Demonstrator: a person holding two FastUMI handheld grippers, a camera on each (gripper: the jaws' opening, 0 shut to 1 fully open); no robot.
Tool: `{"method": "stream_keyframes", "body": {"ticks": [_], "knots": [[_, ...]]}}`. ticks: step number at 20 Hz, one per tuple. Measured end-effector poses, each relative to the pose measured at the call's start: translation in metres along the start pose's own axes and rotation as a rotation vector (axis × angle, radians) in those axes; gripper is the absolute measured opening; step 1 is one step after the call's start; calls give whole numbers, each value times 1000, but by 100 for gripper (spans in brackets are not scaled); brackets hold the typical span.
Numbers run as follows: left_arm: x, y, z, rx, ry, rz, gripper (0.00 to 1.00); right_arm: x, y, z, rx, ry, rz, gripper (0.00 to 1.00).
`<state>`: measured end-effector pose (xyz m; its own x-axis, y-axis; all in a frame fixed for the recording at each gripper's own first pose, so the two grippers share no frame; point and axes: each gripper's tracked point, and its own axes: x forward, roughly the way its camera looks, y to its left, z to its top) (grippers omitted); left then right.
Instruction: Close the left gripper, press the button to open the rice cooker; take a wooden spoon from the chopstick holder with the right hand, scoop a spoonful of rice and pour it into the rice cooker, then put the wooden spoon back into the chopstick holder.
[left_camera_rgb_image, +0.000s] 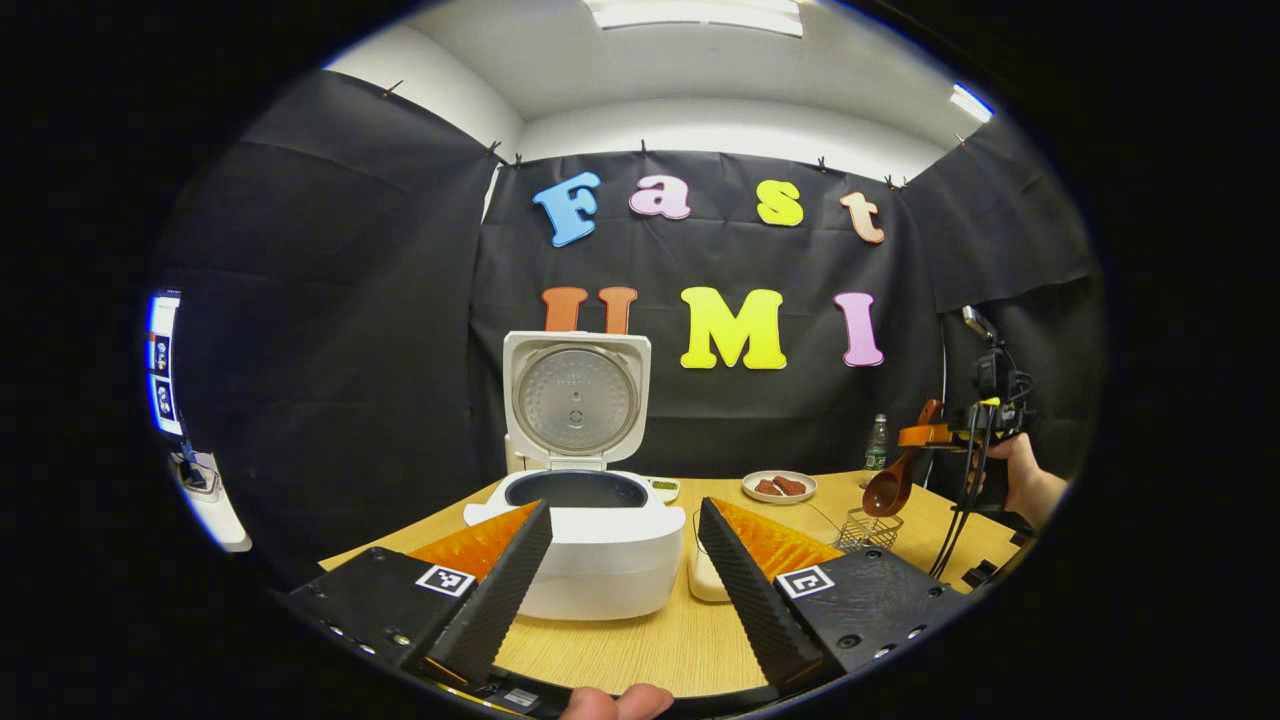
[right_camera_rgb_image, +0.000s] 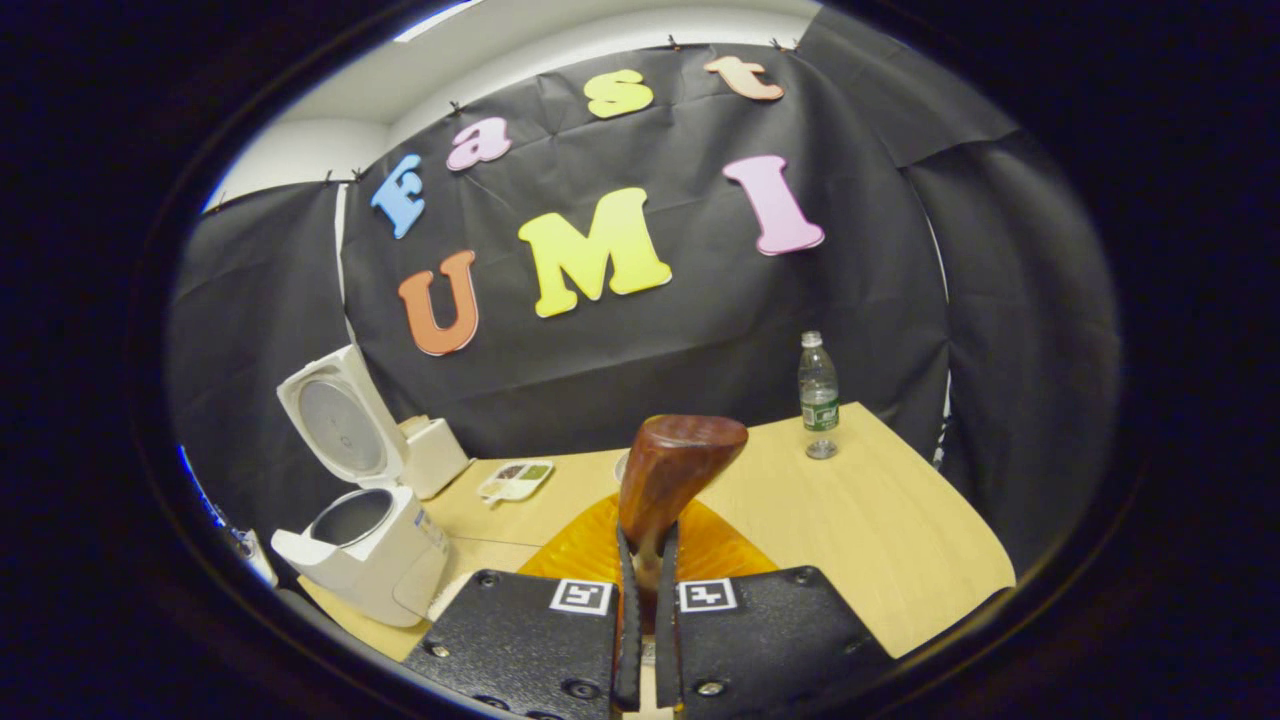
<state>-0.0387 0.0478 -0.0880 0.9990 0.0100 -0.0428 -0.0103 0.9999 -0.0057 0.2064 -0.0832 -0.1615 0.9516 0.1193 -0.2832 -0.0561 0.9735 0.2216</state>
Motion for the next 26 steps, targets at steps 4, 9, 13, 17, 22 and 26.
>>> {"method": "stream_keyframes", "body": {"ticks": [4, 9, 13, 17, 22, 26], "knots": [[2, 2, -5, 3, 12, 4, 94, 13, -12, -27, 29, 10, -33, 11], [0, 9, -9, 5, 25, 15, 94, 25, -24, -54, 75, 18, -70, 11], [3, 12, -12, 2, 33, 23, 94, 30, -20, -71, 106, 30, -60, 14], [5, 10, -17, -2, 44, 26, 94, 28, -18, -68, 142, -1, -38, 22], [11, 6, -8, -12, 34, 18, 94, 13, -24, -49, 78, -67, -70, 75], [23, 1, 24, 3, -10, 5, 94, -10, -30, -10, -12, -177, -114, 100]]}}
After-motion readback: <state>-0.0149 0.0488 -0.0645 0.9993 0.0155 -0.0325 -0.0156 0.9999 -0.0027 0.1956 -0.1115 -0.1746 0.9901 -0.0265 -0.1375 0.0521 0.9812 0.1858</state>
